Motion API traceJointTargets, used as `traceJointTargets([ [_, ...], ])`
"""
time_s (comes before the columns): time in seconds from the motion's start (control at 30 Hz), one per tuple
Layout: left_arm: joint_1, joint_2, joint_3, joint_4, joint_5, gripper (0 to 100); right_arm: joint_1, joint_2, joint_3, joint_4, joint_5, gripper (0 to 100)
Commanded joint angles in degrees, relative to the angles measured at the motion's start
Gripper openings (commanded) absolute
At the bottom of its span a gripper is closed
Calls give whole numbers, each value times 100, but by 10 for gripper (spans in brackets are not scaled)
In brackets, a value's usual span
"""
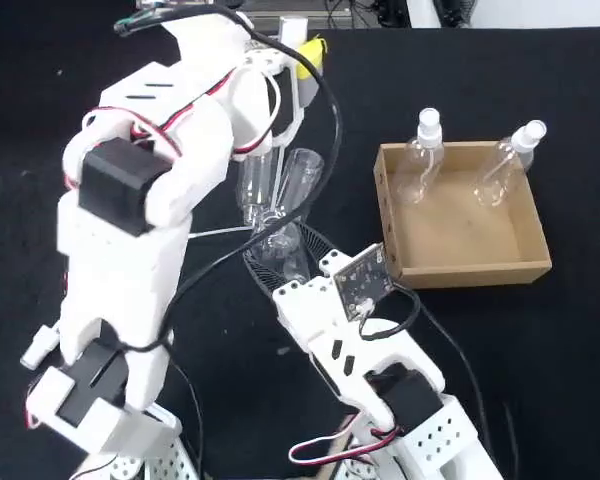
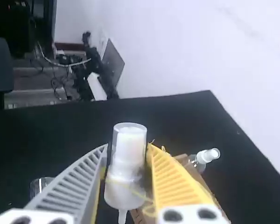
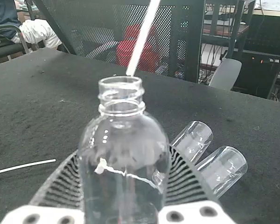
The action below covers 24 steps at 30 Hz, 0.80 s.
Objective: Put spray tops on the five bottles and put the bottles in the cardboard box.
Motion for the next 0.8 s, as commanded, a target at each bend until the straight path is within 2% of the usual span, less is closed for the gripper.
traceJointTargets([
  [0.0, -13, -457, 22, 123, 70, 40, 105, -119, -48, -44, -26, 10],
  [0.27, -13, -677, 646, 413, 79, 39, 105, -119, -66, -44, -26, 10],
  [0.63, -13, -1371, 831, -466, 70, 39, 105, -119, -66, -44, -18, 10],
  [0.77, -13, -1477, 1086, -492, 70, 39, 97, -119, -66, -44, -18, 10],
])
